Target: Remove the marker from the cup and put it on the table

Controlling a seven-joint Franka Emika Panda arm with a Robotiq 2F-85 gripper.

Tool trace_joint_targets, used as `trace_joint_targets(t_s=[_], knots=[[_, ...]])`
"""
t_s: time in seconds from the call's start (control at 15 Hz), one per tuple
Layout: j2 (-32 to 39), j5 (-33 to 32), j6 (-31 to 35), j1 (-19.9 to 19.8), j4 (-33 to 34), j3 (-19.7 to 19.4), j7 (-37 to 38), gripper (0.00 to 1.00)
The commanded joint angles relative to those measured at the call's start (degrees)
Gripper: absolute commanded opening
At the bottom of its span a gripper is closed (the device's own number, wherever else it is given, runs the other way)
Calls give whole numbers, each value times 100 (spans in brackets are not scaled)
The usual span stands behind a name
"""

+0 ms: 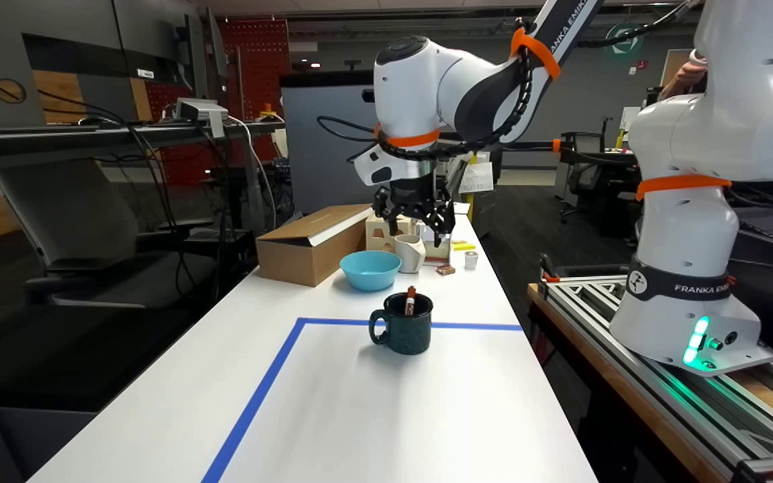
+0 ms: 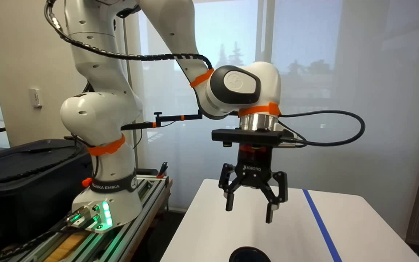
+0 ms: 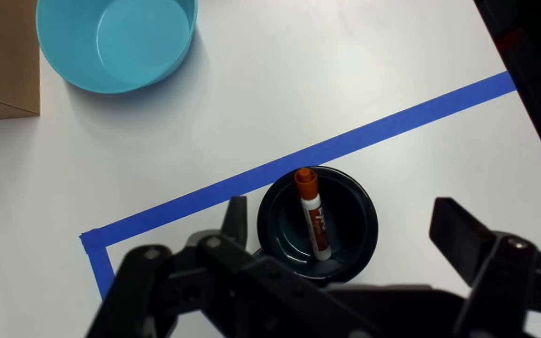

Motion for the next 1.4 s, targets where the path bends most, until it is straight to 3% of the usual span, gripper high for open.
trace_joint_targets(t_s=[0.0,0.6,1.13,1.27,1.33], knots=[[-3,20,-9,-65,6,70,-14,100],[1238,-178,467,14,201,377,595,100],[1920,-607,601,-16,743,383,1371,100],[2078,-649,591,-31,861,381,1513,73],[2147,-661,583,-30,912,380,1587,66]])
